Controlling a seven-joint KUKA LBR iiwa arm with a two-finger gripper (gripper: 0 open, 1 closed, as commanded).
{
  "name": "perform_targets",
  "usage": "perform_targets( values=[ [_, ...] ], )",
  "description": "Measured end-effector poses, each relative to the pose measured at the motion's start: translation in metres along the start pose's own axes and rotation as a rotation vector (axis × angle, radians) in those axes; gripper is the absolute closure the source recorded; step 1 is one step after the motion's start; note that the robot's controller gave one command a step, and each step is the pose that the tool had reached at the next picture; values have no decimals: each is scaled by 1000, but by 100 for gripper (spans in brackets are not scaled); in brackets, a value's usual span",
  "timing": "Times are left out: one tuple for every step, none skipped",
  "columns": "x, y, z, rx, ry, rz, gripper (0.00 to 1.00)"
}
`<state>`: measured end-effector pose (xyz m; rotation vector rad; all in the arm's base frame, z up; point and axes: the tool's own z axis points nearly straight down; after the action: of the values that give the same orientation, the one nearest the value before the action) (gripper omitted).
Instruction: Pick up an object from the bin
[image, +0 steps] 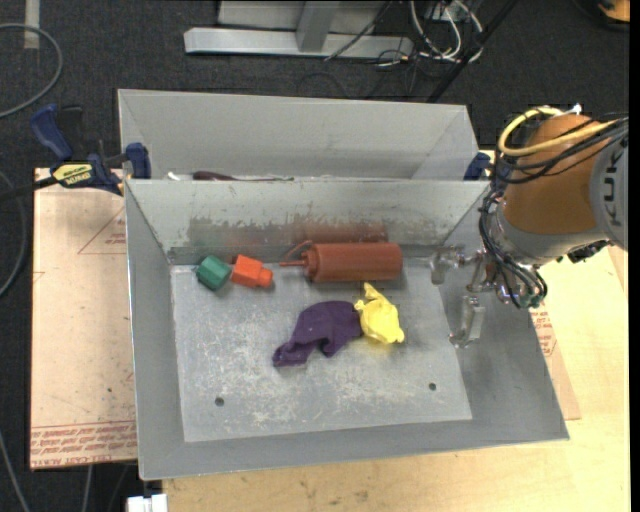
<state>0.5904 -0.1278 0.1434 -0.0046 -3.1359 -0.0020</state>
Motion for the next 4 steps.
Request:
perform_targets(
  values=[
    [-2, 0, -5, 1, -8, -2, 0],
    [-8, 25, 11, 5, -10, -48, 0],
    [4, 93, 71, 0, -15, -18, 100],
    [5, 93, 72, 1, -11, -18, 0]
  ],
)
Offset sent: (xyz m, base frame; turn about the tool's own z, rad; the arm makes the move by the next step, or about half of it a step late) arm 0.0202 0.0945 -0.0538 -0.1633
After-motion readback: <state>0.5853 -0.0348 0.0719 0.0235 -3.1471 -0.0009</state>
